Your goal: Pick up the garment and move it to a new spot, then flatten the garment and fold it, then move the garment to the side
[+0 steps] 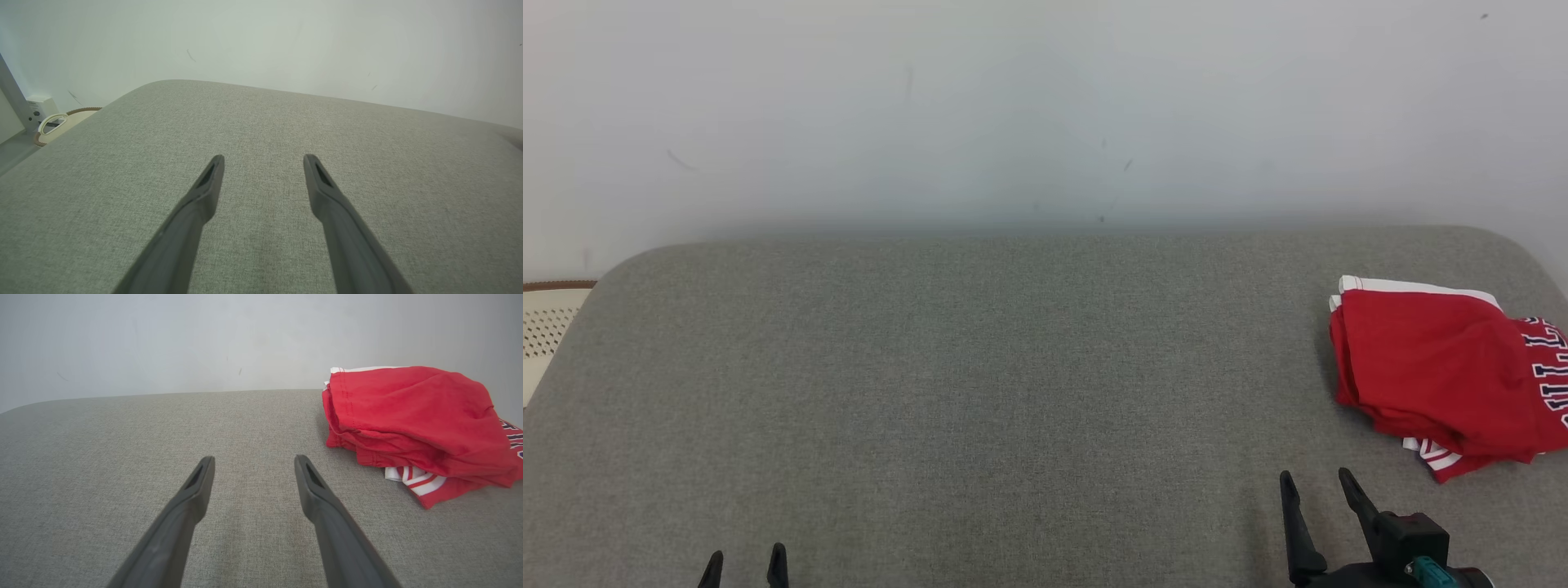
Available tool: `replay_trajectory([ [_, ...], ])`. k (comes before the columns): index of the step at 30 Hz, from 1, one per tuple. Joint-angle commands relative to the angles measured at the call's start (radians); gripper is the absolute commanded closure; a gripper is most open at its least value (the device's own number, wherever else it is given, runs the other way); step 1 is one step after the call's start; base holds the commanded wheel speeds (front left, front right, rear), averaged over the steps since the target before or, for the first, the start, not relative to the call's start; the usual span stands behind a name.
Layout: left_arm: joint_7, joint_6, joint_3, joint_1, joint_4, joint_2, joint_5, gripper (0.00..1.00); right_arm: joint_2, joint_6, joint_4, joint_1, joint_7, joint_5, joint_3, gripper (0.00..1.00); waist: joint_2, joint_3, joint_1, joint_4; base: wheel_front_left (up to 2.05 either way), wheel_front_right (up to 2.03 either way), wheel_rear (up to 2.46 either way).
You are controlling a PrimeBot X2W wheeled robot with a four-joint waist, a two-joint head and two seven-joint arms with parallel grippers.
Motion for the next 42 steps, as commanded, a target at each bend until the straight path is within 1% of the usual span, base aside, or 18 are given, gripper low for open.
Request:
replay_trajectory([
  [1,0.0,-0.002,0.006,-0.013,-0.007,0.004,-0.009,0.0,0.0,0.0,-0.005,-0.013,0.0,0.01,0.004,0.0,-0.0001,0.0,-0.0001,0.0,0.0,0.0,0.0],
  [8,0.0,-0.009,0.006,-0.015,-0.006,0.004,-0.022,0.0,-0.002,0.0,-0.002,-0.016,0.0,0.012,0.009,0.0,-0.0001,0.002,-0.0001,0.0,0.0,0.0,0.0],
  [9,0.0,-0.009,0.003,-0.002,0.001,0.0,-0.015,1.0,0.0,0.0,0.002,-0.002,0.0,0.009,0.005,1.0,-0.0001,0.002,0.0,0.0,0.0,0.0,0.0],
  [13,0.006,-0.009,0.003,0.006,0.035,-0.007,-0.025,1.0,0.0,0.0,0.033,0.02,0.003,0.015,0.002,1.0,-0.0001,0.002,0.0,0.0,0.0,0.0,0.0],
  [17,0.038,-0.012,0.015,-0.012,0.047,-0.006,-0.104,1.0,0.001,0.0,0.03,0.011,0.03,0.101,-0.017,1.0,-0.0001,0.004,0.0,0.001,0.0,0.0,0.0],
  [27,0.079,-0.018,0.004,-0.019,0.035,-0.005,-0.304,1.0,0.004,0.0,0.0,0.011,0.075,0.31,-0.038,1.0,-0.0001,0.008,0.0,0.004,0.0,0.0,0.0],
  [42,0.139,-0.026,-0.001,-0.037,0.028,-0.002,-0.556,1.0,0.006,0.0,-0.034,0.006,0.135,0.579,-0.07,1.0,-0.0001,0.015,-0.0001,0.009,0.0,0.0,0.0],
])
